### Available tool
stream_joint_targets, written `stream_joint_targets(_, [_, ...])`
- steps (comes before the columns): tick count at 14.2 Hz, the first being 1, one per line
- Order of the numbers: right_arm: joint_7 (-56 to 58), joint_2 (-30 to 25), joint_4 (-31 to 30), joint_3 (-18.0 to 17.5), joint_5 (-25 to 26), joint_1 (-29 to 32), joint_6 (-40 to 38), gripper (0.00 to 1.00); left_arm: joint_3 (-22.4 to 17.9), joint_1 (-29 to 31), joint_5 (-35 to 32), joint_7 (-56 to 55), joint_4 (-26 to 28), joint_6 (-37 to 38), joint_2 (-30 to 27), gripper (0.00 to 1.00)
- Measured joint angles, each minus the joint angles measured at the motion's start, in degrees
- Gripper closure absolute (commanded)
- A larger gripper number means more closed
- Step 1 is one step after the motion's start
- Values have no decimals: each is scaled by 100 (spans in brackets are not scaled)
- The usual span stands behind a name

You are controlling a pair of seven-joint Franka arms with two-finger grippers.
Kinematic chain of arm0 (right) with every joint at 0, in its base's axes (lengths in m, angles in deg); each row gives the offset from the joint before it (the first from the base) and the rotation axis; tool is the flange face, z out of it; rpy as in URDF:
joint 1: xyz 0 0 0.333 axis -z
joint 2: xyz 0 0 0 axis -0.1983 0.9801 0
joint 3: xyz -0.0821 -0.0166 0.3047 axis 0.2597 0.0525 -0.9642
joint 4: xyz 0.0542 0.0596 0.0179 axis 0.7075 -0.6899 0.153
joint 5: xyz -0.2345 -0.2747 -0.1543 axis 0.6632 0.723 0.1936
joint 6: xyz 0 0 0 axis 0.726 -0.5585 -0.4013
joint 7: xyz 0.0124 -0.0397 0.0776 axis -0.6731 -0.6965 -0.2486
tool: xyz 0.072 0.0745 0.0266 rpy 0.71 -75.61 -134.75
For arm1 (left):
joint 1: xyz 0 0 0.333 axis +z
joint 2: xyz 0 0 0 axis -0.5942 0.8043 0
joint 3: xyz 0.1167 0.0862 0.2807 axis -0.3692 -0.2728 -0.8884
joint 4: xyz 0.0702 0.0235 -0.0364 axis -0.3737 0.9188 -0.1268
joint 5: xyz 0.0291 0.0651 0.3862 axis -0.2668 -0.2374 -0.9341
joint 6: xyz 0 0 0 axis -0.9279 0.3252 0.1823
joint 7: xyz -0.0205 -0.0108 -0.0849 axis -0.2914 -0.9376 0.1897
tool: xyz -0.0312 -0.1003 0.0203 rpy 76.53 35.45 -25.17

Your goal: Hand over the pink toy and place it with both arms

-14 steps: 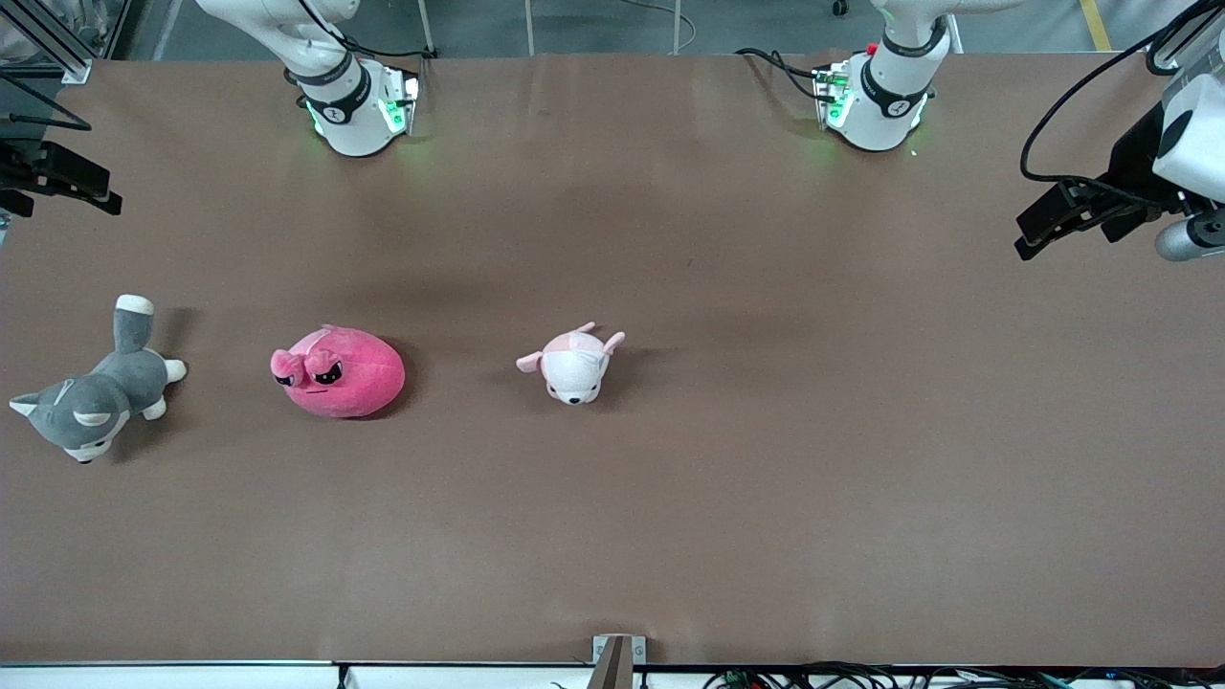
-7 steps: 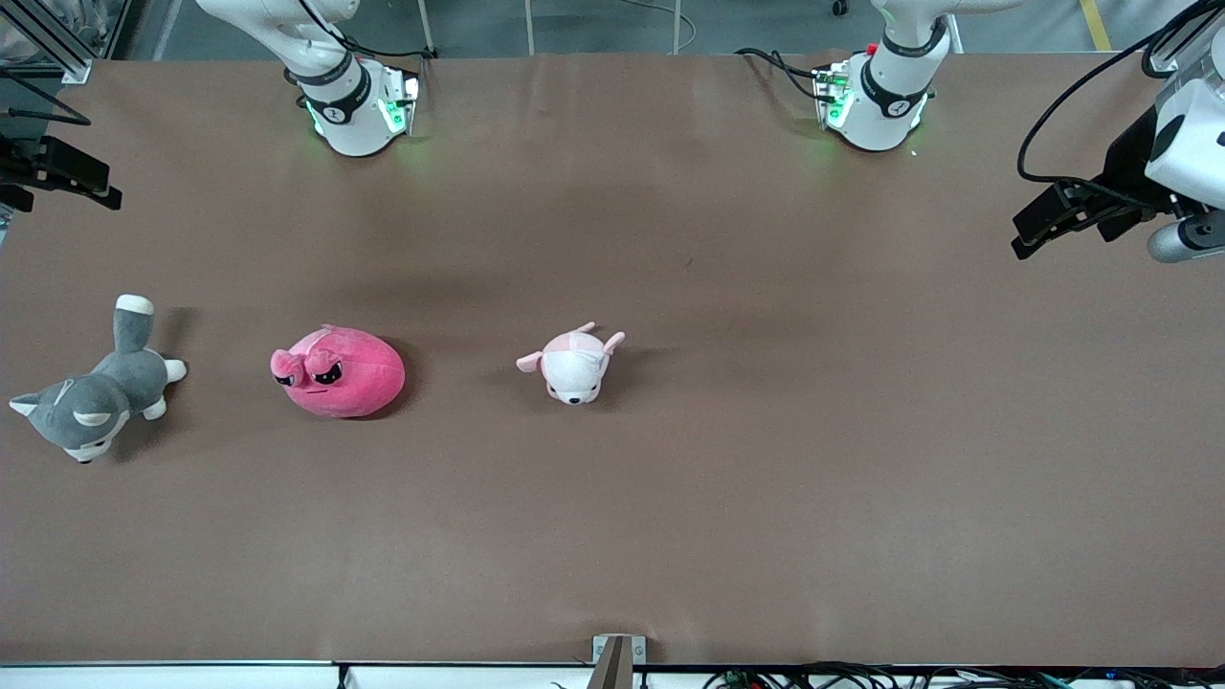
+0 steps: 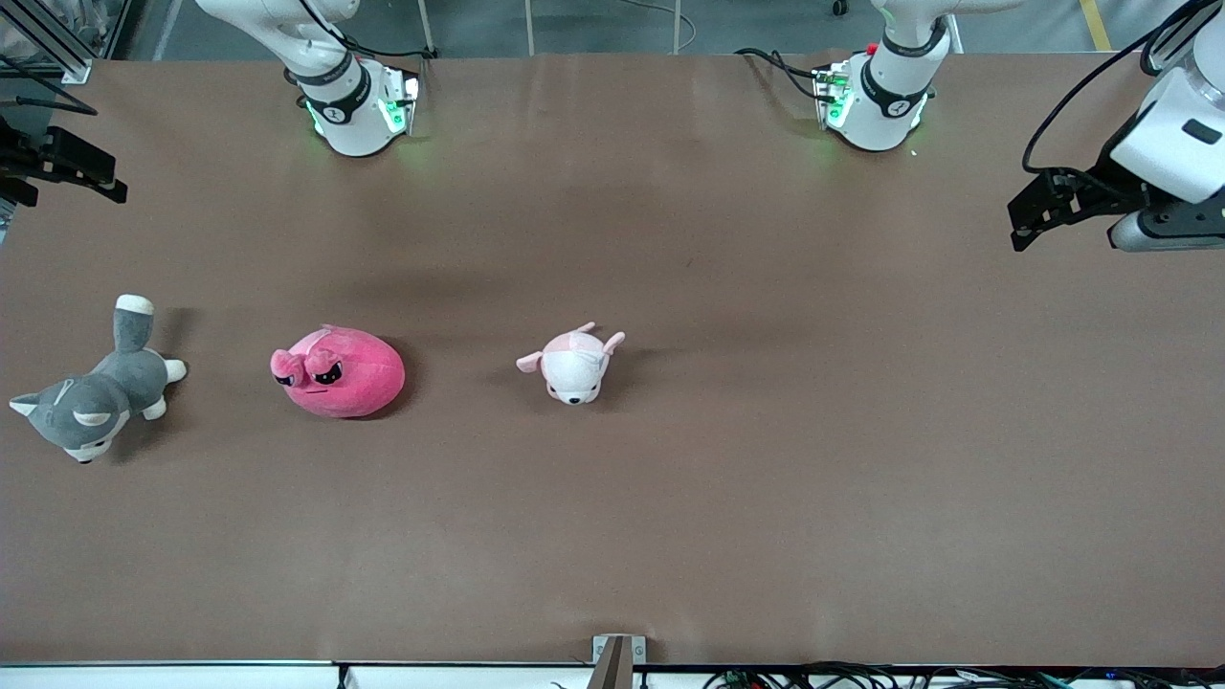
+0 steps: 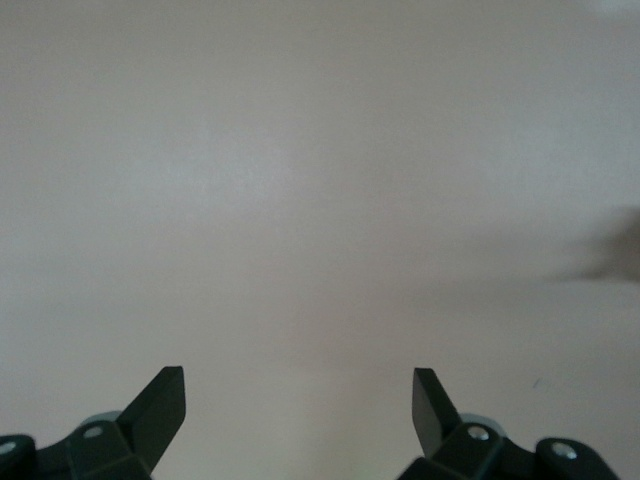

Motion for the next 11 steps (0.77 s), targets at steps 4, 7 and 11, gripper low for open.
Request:
stream_joint_targets(4, [0, -141, -30, 10, 0, 2, 14, 0, -15, 70, 191, 147, 209, 0, -182, 0])
stream_joint_targets(7, [0, -364, -87, 31, 0, 4, 5, 0, -201, 319, 625, 151, 261, 1, -219, 0])
stream_joint_targets(11, [0, -442, -402, 32, 0, 4, 218, 0, -785, 58, 671, 162, 284, 7, -219, 0])
